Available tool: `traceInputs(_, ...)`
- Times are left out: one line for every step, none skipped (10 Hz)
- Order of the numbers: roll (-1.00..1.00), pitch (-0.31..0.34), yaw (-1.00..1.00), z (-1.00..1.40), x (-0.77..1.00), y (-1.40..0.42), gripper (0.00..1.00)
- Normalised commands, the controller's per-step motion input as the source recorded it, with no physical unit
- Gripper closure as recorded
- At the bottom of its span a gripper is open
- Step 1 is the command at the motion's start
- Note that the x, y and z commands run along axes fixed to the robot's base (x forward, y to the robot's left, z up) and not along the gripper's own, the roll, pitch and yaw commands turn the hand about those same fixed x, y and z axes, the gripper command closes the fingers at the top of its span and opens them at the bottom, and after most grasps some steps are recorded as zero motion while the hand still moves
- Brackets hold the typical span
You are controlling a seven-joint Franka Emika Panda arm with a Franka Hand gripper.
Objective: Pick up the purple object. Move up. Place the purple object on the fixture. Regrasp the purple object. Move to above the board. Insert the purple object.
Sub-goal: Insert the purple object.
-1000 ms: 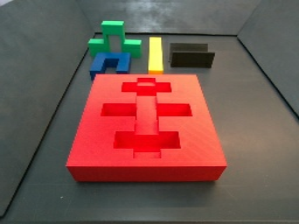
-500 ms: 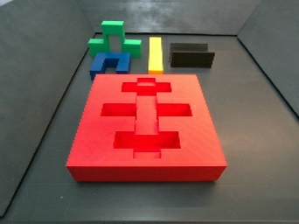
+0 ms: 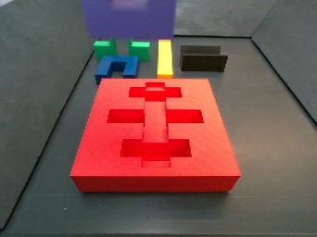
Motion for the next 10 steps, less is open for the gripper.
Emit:
traceInputs(-0.03,-0.164,0.04,-0.60,0.26,-0.62,1.00)
traceInputs(-0.03,-0.164,0.07,-0.58,0.26,-0.59,1.00)
traceInputs(-0.01,-0.133,0.14,-0.56,0.28,-0.48,1.00)
traceInputs(0.00,-0.093,0.22,-0.53,0.25,-0.38,1.00)
traceInputs(0.00,-0.077,0.23,-0.55,0.29,-0.33,1.00)
traceInputs(0.01,-0.077,0.22,-0.59,0.28,-0.31,1.00)
traceInputs(0.02,-0.079,0.20,-0.59,0.27,-0.30,1.00)
traceInputs(0.03,-0.071,0.18,-0.57,0.28,-0.27,1.00)
traceInputs(0.09,0.000,0.09,-0.31,0.17,-0.22,1.00)
traceInputs(0.10,0.000,0.00,-0.08,0.00,-0.05,1.00)
